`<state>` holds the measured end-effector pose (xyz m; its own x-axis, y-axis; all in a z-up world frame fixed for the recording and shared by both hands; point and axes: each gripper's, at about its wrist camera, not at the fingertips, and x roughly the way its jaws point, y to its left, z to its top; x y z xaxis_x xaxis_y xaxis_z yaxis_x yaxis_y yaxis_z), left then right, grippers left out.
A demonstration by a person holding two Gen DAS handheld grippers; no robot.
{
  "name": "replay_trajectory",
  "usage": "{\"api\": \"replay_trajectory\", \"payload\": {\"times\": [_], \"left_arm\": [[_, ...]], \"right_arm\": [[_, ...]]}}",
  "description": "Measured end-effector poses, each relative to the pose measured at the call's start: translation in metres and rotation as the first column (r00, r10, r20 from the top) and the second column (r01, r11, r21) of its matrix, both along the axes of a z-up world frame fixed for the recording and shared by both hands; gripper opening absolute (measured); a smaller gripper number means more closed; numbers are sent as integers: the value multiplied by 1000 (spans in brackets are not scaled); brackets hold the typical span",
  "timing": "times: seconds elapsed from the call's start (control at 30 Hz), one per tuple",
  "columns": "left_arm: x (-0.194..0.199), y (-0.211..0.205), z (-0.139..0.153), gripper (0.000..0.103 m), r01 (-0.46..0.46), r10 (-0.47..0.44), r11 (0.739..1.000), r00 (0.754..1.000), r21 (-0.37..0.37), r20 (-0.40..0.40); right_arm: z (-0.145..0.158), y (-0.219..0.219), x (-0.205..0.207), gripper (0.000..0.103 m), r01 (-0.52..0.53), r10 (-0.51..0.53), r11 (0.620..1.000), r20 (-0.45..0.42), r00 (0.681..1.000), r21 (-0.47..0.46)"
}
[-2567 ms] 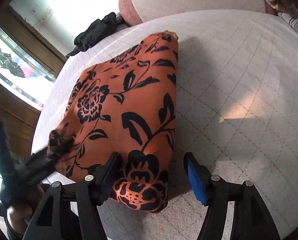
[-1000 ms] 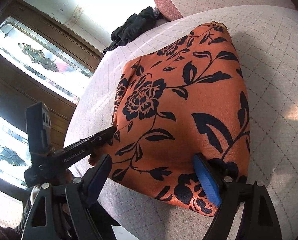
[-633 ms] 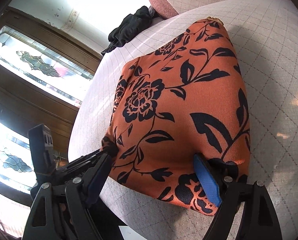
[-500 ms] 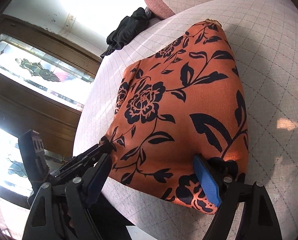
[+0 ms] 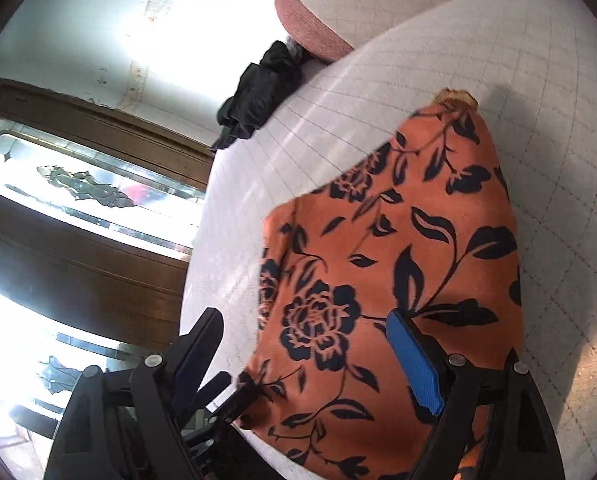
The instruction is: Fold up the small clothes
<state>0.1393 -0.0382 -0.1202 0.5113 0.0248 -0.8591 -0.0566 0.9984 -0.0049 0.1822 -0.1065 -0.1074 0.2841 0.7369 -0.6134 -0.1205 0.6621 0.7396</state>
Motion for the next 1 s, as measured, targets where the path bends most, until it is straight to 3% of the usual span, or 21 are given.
{"api": "replay_trajectory", "payload": {"times": [0.07, 0.27, 0.43, 0.5, 0.57, 0.7, 0.77, 0.87, 1.0], "left_arm": [[1, 0, 0, 61, -1, 1, 1000, 1000, 5, -9], [-7, -4, 11, 62, 18, -19, 999, 999, 32, 33], [-3, 2, -27, 68, -2, 4, 1000, 998, 28, -62], [-4, 3, -20, 68, -17, 18, 1000, 998, 21, -57], [-6, 1, -13, 68, -6, 8, 999, 999, 44, -44], [-8, 3, -12, 68, -17, 19, 999, 999, 41, -47], [-9, 4, -14, 68, -22, 24, 999, 998, 39, -53], [-15, 3, -13, 68, -20, 22, 999, 998, 43, -53], [-16, 4, -1, 68, -23, 25, 998, 999, 64, -34]], "right_arm": [[-20, 2, 6, 86, 7, -8, 1000, -23, 1000, -12], [13, 2, -16, 86, -10, 10, 1000, 39, 999, 12], [-2, -3, -44, 87, -7, 7, 999, 6, 1000, 43], [-12, -1, -48, 86, -23, 23, 1000, 8, 1000, 20], [0, 2, -53, 87, -28, 28, 1000, 28, 999, -6], [27, 1, -68, 87, -43, 41, 999, 96, 995, 27], [20, 3, -77, 87, -59, 55, 997, 78, 995, 51], [-17, 8, -79, 87, -64, 64, 997, -5, 998, -33], [0, 6, -87, 87, -63, 64, 998, 44, 997, -19]]}}
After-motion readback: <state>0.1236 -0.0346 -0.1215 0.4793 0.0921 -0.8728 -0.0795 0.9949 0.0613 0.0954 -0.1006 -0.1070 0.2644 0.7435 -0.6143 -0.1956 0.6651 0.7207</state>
